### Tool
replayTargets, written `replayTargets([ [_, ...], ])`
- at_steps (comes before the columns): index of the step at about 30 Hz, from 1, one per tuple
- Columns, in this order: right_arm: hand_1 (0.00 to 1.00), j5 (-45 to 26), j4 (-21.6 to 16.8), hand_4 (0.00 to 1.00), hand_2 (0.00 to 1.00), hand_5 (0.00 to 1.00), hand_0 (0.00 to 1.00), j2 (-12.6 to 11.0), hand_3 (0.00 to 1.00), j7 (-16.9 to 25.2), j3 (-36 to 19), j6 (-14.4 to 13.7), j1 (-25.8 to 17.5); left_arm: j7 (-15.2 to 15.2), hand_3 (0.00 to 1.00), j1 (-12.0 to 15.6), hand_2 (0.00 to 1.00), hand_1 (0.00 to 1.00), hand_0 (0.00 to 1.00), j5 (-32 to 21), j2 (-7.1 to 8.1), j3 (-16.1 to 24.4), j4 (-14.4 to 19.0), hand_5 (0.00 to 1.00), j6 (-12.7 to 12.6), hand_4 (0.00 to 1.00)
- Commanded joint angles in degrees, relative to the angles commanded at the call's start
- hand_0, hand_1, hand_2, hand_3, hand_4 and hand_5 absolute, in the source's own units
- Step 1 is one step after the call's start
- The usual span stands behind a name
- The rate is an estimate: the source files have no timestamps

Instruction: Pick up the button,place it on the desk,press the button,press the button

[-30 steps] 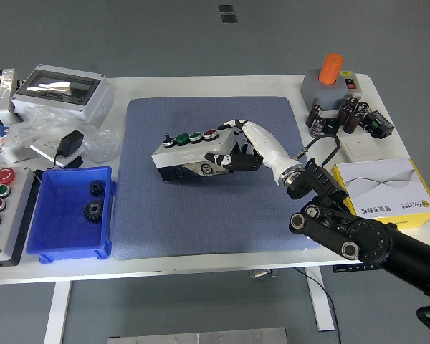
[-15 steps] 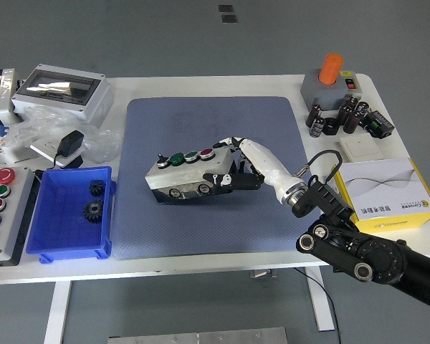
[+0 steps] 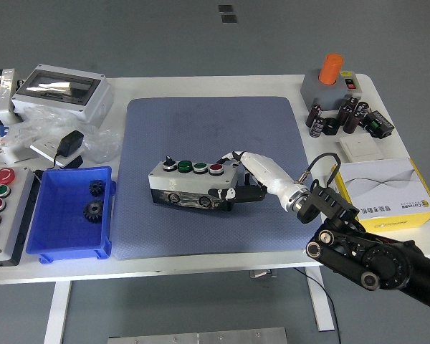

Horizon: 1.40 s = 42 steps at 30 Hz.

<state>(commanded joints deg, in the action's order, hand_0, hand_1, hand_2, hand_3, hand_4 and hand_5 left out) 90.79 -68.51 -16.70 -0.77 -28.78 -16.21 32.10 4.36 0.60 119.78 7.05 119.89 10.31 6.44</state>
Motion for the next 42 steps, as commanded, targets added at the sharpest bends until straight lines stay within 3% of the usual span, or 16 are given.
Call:
replayTargets([
  [4,0.299,0.5,0.1,0.534,0.346,0.385,0.110,-0.1,0.307,0.5,0.1,0.5,0.0,-0.1,0.582,0.0,0.631,0.765,0.744,0.0,0.00,0.0,0.0,0.150,0.1,0.669],
  [5,0.632,0.5,0.2,0.655,0.654,0.341,0.498,-0.1,0.626,0.7,0.1,0.5,0.0,-0.2,0.581,0.0,0.631,0.765,0.744,0.0,0.00,0.0,0.0,0.151,0.1,0.669],
  [10,0.632,2.5,1.2,0.655,0.654,0.341,0.498,0.0,0.626,1.0,0.6,-0.4,0.1,-0.2,0.581,0.0,0.631,0.765,0.744,0.1,-0.02,0.0,0.0,0.151,0.2,0.669],
  [11,0.699,3.3,1.4,0.693,0.706,0.370,0.765,0.1,0.655,0.9,0.8,-0.7,0.1,-0.2,0.580,0.0,0.631,0.764,0.743,0.1,-0.03,0.0,0.0,0.151,0.2,0.669],
  [29,0.705,16.5,2.0,0.702,0.707,0.359,0.781,0.4,0.664,-1.4,1.5,-4.5,0.2,-0.4,0.579,-0.1,0.629,0.764,0.743,0.0,-0.06,-0.2,0.0,0.149,0.5,0.669],
  [40,0.709,12.0,-3.2,0.722,0.715,0.340,0.783,-1.6,0.677,-1.1,1.9,-0.4,-0.1,-0.7,0.575,0.1,0.626,0.764,0.743,-0.2,-0.12,-0.5,0.0,0.147,0.8,0.659],
  [41,0.718,11.5,-3.7,0.778,0.744,0.352,0.788,-1.7,0.746,-1.1,1.8,0.1,-0.1,-0.7,0.572,0.1,0.625,0.763,0.743,-0.2,-0.13,-0.5,0.0,0.136,0.8,0.650],
  [42,0.718,10.9,-4.3,0.778,0.744,0.352,0.788,-1.9,0.746,-1.0,1.7,0.7,-0.1,-0.7,0.572,0.1,0.625,0.763,0.743,-0.3,-0.13,-0.5,0.0,0.136,0.8,0.650],
])
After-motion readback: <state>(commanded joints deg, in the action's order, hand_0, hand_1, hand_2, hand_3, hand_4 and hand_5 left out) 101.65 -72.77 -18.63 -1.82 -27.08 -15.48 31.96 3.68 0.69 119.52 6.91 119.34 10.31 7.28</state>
